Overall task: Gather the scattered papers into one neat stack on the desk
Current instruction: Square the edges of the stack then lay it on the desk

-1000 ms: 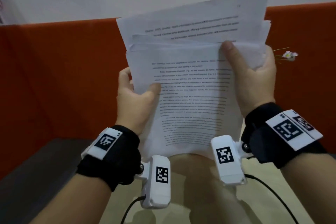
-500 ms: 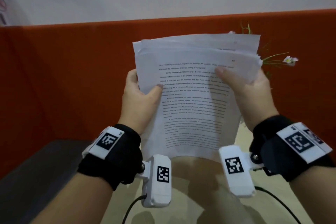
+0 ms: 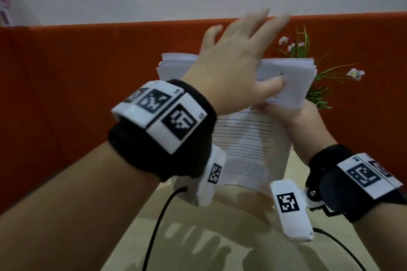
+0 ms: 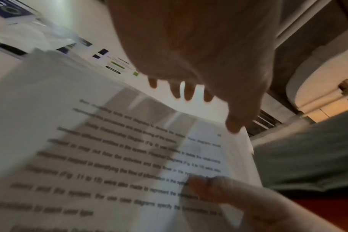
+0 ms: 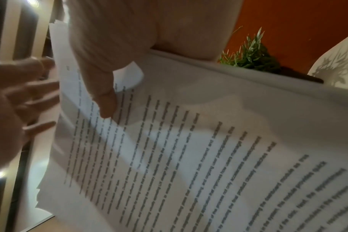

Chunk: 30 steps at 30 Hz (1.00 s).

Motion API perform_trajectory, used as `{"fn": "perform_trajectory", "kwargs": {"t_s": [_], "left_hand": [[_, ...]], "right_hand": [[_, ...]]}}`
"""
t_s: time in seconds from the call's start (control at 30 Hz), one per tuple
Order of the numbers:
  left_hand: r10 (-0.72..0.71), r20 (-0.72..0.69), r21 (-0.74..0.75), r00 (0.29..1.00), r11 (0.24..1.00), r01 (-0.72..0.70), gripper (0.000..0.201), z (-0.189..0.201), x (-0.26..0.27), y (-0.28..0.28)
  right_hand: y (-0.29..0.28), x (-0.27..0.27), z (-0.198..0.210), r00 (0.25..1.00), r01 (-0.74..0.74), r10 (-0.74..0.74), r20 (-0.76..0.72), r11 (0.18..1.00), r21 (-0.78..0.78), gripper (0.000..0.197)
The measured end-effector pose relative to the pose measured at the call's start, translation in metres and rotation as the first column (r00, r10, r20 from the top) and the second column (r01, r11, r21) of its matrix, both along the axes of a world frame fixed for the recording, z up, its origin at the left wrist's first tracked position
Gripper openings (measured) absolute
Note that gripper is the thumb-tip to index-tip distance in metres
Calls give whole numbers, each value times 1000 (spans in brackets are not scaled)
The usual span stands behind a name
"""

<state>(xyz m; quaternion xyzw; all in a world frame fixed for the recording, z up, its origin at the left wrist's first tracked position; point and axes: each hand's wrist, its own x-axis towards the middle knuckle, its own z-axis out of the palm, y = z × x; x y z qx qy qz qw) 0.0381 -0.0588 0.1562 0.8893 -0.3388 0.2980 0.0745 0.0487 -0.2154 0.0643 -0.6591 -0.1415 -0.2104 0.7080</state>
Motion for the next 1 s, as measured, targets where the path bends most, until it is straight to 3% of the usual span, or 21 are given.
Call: {"fn": "perform_trajectory", "kwargs": {"t_s": [0.1,0.17,0.23,0.3,0.4,0.47,0.53,0.67,0.77,0.87,0.93,1.0], "left_hand": [[-83,-20,113,996,990,85,81,-1,-1,-10],[-76,53,72,996,995,72,82,-4,1,-13],[-30,71,43,997,999,27,83,-3,4,-12],[56,2,106,998,993,-56,89,-3,7,-7],[175,2,-2,985,985,-175,86,-4,13,9],[245,-79,39,966,969,-242,80,-5,15,17],[301,-94,17,949,953,-301,87,-9,15,25],[345,-150,77,927,939,-336,89,-11,16,32],[274,-37,15,961,962,-274,88,-8,14,25],[198,-100,91,975,978,-189,75,-1,15,14],[189,-187,61,964,982,-180,41,5,21,13],[169,-182,7,969,985,-171,7,7,28,17]], "right_hand": [[-1,0,-1,1000,2,-2,17,999,-32,19],[-1,-1,-1,1000,-7,8,21,1000,-23,23],[-2,-3,1,1000,-10,10,21,1000,1,30],[-4,-3,1,1000,-16,15,15,1000,12,29],[-5,-1,3,1000,-9,10,-15,999,42,23],[-6,-2,3,1000,5,-4,-26,999,46,23],[-4,-2,4,999,-7,8,-33,999,45,24],[-3,-2,4,999,-24,26,-27,998,60,18],[-2,-3,6,999,-28,30,-29,998,53,19],[0,-7,10,999,-41,42,-23,999,30,22],[-2,-8,11,999,-10,10,-32,1000,-10,22],[-9,-9,4,992,100,-108,-69,989,-113,33]]}}
